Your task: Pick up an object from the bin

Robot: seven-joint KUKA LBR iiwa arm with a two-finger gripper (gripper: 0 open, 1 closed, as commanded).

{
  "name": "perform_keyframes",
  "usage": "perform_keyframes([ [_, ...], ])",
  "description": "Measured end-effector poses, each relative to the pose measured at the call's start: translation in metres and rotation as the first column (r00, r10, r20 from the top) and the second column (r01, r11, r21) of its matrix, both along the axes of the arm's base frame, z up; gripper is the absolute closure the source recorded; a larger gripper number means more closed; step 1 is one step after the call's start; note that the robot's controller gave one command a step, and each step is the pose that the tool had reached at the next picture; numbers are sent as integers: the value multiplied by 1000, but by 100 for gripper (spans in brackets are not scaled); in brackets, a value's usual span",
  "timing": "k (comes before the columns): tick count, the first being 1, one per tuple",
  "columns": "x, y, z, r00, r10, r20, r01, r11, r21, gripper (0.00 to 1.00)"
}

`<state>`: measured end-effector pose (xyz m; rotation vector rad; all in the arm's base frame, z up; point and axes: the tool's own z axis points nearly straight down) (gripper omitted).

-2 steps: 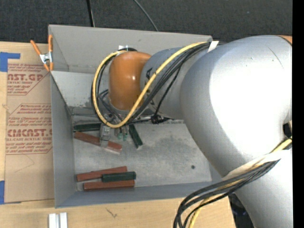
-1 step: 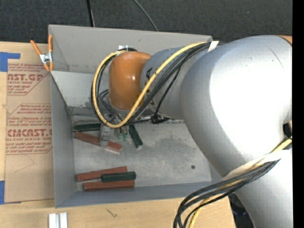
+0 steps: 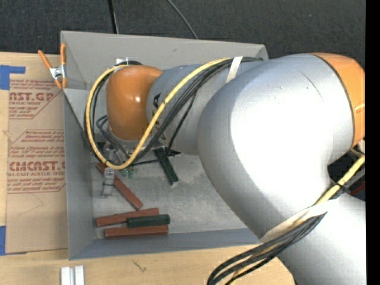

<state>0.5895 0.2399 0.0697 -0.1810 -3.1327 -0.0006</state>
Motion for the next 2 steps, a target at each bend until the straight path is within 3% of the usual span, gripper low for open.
perform_keyframes([
  [1,0,0,0,1000,1,0,-1,1000,0,0],
  [2,-6,-54,1,779,627,7,-627,779,-1,100],
])
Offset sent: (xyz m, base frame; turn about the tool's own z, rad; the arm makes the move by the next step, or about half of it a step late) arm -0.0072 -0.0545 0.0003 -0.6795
